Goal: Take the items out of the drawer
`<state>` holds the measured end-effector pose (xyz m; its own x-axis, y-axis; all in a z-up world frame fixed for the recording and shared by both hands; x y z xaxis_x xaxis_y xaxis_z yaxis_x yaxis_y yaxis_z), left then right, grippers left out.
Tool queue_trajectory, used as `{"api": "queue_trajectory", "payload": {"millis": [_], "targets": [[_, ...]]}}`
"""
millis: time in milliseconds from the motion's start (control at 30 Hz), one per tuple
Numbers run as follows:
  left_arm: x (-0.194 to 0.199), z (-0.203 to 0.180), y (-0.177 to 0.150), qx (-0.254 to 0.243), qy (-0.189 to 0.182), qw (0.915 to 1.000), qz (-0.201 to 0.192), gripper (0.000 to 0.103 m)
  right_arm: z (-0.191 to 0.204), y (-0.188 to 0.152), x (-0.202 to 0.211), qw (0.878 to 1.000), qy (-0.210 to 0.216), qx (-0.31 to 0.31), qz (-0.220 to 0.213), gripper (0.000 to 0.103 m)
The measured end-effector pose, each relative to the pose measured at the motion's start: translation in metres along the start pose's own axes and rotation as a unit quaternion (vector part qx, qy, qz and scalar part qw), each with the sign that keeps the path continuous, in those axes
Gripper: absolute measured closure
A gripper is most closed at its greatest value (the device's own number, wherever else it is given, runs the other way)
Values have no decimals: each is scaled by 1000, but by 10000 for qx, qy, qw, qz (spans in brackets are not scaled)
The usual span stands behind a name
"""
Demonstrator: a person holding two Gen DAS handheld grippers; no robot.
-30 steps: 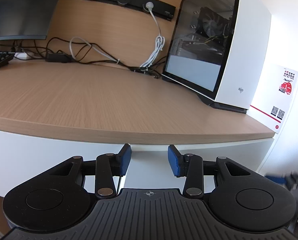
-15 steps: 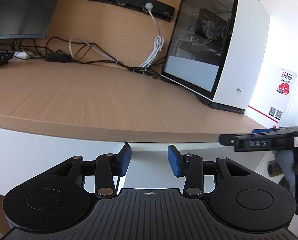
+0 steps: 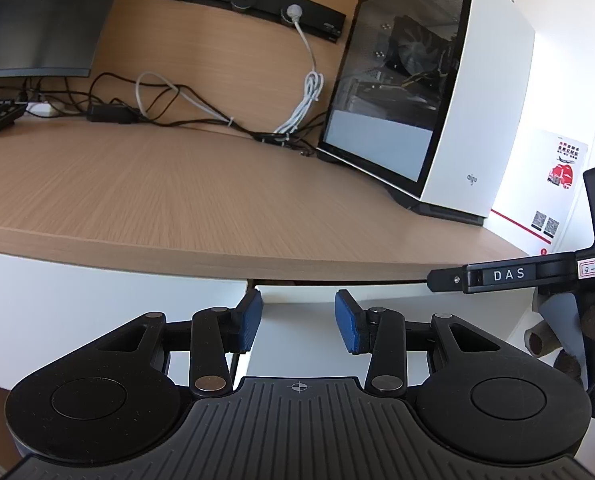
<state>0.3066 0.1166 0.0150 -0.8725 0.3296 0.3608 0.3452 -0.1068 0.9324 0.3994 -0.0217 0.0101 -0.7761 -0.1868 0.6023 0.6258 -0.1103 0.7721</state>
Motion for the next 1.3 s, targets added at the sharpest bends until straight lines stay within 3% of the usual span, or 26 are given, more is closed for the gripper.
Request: {"api": "queue_trajectory", "payload": {"millis": [233, 600, 800, 867, 1067, 1300], "targets": [[4, -2, 2, -53, 39, 10000, 40, 60, -1, -1, 3, 9999, 20, 23, 119, 0], [7, -10, 16, -311, 251, 9992, 11, 60, -10, 15, -9, 9970, -126, 24, 760, 0], [-14, -29, 21, -403, -275, 9983, 317, 60, -9, 8, -2, 9961, -46, 120, 873, 0], [-22, -36, 23, -605, -223, 9973, 352, 60, -10, 4, 4, 9956, 13, 169, 925, 0], [-37, -52, 24, -994, -261, 9936, 470, 62, -38, 13, 25, 9984, 22, -277, 494, 0], [-41, -56, 23, -920, -464, 9929, 596, 62, -70, 29, 25, 9955, 123, -788, 504, 0]]}}
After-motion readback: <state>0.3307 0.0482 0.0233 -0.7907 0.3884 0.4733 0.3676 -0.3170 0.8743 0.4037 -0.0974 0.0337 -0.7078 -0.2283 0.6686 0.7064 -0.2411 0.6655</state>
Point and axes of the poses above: each gripper's, at about its wrist camera, not at the fingertips, and x roughly against the way its jaws point, z to its left, y to its top, the point moved 8 cm from there along -x, roughly the way its jaws point, and after that the axes turned 14 degrees about -x, right-handed, at the moved point
